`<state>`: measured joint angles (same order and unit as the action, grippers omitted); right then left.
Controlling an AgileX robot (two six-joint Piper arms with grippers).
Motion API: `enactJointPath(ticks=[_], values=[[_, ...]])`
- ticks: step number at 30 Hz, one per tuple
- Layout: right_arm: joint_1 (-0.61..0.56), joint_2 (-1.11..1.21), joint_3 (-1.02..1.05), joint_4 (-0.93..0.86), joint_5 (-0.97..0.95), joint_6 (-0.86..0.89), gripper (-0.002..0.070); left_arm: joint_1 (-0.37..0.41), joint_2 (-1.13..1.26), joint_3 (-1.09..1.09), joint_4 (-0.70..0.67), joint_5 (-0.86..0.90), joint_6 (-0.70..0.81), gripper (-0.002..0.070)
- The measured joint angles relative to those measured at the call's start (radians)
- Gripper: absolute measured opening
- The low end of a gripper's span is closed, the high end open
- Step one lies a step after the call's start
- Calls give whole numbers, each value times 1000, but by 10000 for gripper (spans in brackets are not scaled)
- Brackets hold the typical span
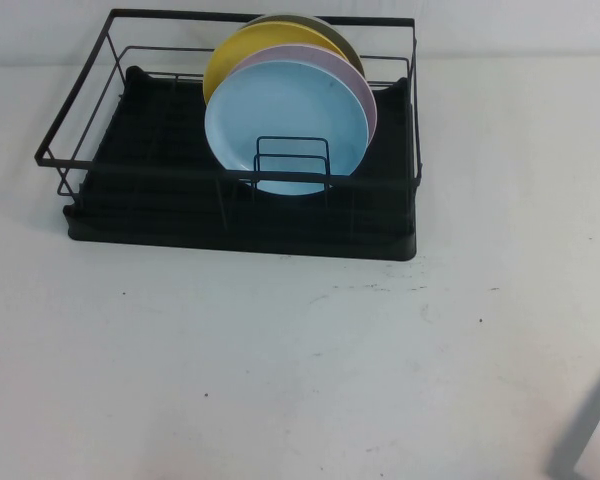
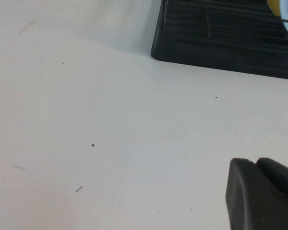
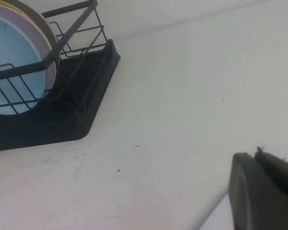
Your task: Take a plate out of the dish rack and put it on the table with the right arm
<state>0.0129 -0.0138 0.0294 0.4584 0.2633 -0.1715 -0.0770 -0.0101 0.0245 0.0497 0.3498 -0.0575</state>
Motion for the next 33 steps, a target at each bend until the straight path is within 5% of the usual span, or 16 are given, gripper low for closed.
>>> enactJointPath(ticks=[21, 33], values=[[0, 26, -25, 649, -111, -71, -18, 0, 0, 0, 0, 0, 0, -4], [0, 685, -513, 591, 214, -394, -18, 0, 0, 0, 0, 0, 0, -4]])
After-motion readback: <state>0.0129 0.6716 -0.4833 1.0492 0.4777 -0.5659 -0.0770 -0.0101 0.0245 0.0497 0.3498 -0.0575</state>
